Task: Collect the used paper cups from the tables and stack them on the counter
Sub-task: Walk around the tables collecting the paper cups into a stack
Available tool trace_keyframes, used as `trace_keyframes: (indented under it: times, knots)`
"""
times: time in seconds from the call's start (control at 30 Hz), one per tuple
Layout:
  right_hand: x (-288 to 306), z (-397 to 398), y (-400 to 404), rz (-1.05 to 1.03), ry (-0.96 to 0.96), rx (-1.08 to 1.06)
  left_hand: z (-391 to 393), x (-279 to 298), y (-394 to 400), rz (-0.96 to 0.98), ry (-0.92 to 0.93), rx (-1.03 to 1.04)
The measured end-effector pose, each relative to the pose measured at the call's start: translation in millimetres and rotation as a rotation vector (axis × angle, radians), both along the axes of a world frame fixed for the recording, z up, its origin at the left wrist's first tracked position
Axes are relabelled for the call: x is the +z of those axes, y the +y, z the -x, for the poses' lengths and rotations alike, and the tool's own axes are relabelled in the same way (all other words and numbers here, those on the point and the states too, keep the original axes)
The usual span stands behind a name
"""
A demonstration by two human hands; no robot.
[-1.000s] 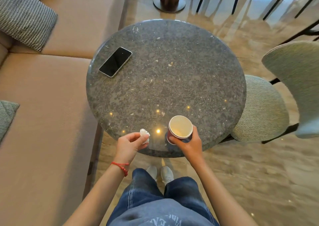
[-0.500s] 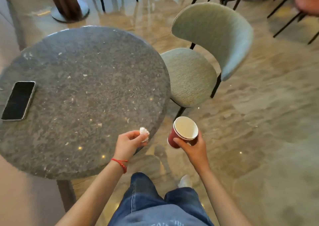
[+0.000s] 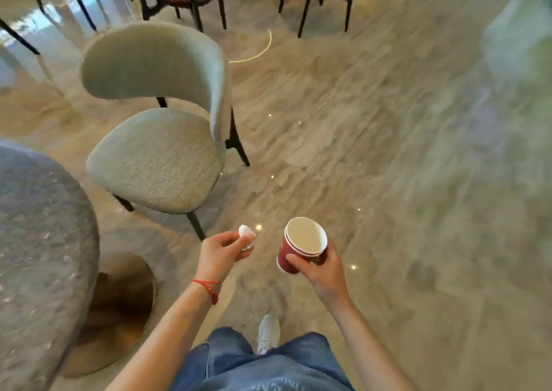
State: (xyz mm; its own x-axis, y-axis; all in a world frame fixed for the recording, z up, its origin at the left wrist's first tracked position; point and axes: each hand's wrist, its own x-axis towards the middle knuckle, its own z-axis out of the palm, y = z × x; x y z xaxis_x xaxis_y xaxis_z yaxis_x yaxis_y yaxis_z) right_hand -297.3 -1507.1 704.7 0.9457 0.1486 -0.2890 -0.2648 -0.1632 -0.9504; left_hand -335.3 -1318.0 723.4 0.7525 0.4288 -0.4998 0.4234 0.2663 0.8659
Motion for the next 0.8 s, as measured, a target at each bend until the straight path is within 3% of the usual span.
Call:
trace_keyframes:
  times: [0.2,0.4,0.8]
  knots:
    - [0,-47,-71,0.005,0.026,-0.197,-83,9,-59,-0.053,0.006,-0.194]
    - [-14,-114,-87,0.010,0.053,-0.307,-163,5,-67,-0.081,0.034,-0.289]
    - [-10,-355,-65,0.016,0.052,-0.296,-406,11,-21,-0.067,0.006,-0.287]
